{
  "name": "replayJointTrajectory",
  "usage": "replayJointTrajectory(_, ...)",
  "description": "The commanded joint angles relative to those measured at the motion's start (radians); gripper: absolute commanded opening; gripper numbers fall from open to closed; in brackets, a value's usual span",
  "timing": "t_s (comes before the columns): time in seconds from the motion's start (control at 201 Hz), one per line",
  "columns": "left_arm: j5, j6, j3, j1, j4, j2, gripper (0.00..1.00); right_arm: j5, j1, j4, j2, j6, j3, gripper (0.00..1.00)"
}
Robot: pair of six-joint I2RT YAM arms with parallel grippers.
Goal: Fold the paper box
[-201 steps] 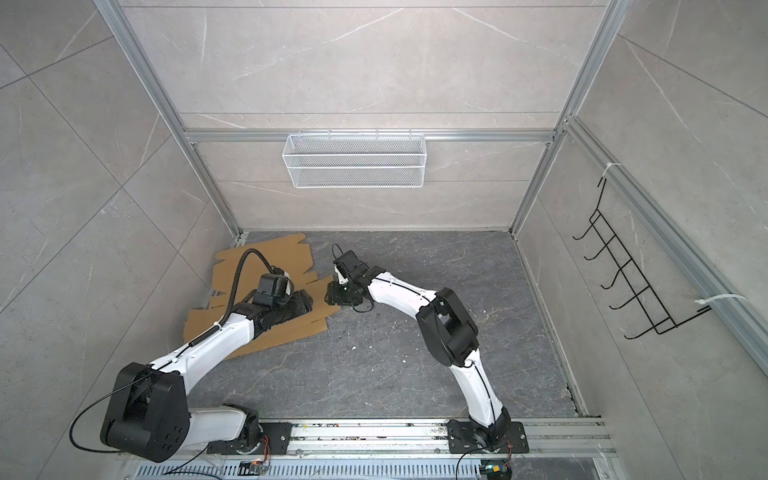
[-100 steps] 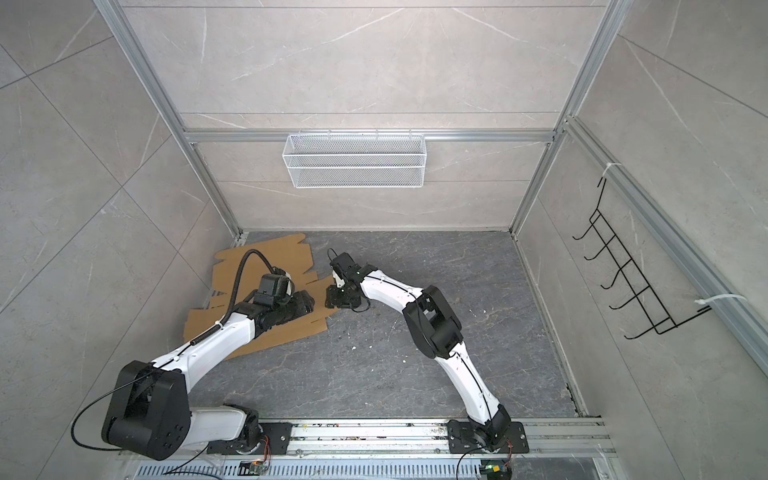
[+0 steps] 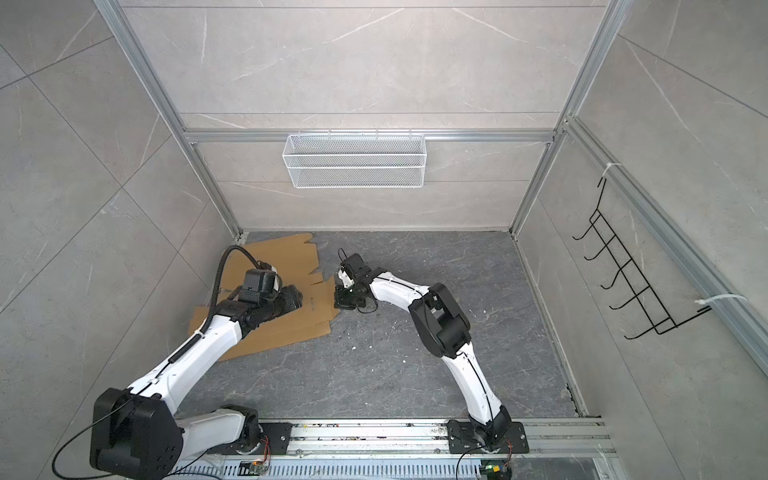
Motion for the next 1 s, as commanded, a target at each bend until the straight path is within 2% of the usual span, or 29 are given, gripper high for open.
replayJointTrajectory(0.0,0.002,0.023,0.067,-0.022,-0.049,-0.024,0.65,0.004,-0.047,-0.021,-0.178,-0.029,-0.181,0.03)
replayJointTrajectory(0.204,-0.020,0.026,0.166,-0.200,-0.015,0.070,0.65,0.031,-0.180,-0.132,-0.493,-0.114,-0.552,0.03)
replayJointTrajectory(0.324,-0.088,0.072,0.163,-0.316,0.127,0.111,0.65,0.093,-0.225,-0.258,-0.649,-0.191,-0.662,0.04)
replayJointTrajectory(0.433,-0.043,0.058,0.172,-0.343,0.208,0.172,0.65,0.154,-0.238,-0.294,-0.706,-0.207,-0.733,0.05)
replayJointTrajectory(0.642,-0.012,0.046,0.221,-0.363,0.196,0.296,0.65,0.246,-0.279,-0.270,-0.692,-0.197,-0.752,0.09)
replayJointTrajectory(0.672,-0.010,0.040,0.215,-0.362,0.197,0.299,0.65,0.244,-0.278,-0.265,-0.692,-0.196,-0.746,0.11)
replayJointTrajectory(0.866,-0.052,0.022,0.150,-0.362,0.198,0.270,0.65,0.332,-0.279,-0.328,-0.713,-0.183,-0.669,0.43)
replayJointTrajectory(0.99,-0.088,0.021,0.122,-0.362,0.174,0.256,0.65,0.344,-0.274,-0.320,-0.721,-0.155,-0.642,0.48)
